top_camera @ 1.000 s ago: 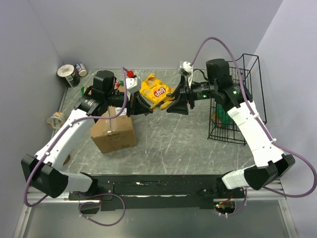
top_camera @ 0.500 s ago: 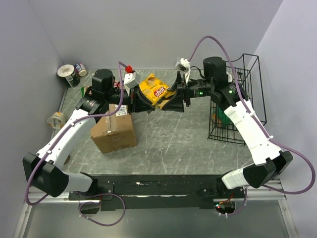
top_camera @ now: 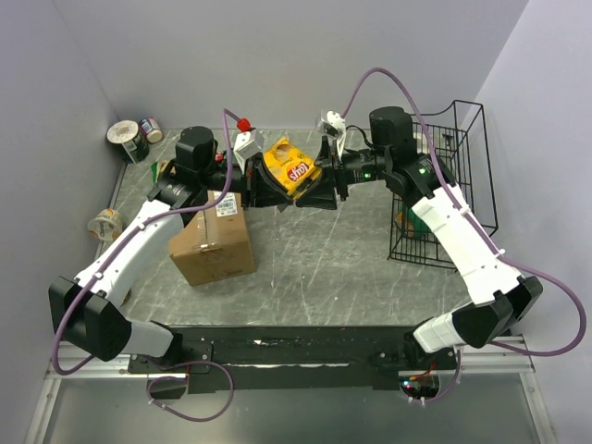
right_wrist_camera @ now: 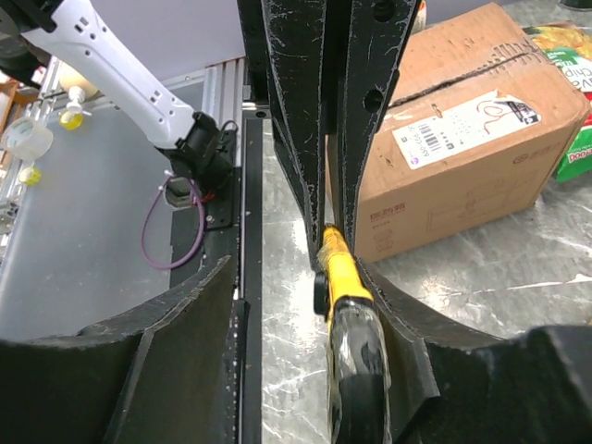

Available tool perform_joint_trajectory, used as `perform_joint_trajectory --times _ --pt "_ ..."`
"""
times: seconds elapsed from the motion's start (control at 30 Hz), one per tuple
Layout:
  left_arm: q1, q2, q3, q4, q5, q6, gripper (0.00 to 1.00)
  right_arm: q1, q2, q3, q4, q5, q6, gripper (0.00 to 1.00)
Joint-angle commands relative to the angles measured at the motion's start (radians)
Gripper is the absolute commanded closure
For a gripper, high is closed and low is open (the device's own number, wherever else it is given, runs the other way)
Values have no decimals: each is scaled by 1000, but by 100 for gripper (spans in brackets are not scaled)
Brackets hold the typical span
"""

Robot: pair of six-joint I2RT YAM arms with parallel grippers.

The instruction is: Unpack the express box

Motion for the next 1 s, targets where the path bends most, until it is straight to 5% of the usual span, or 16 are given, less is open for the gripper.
perform_joint_trajectory --times 0.0,0.6,0.97 --pt "3 15 20 81 27 -43 99 21 3 38 18 -10 -21 42" --pt "3 30 29 53 27 -23 99 24 31 68 13 4 -32 66" --pt "3 44 40 28 33 -6 99 36 34 68 9 27 -45 67"
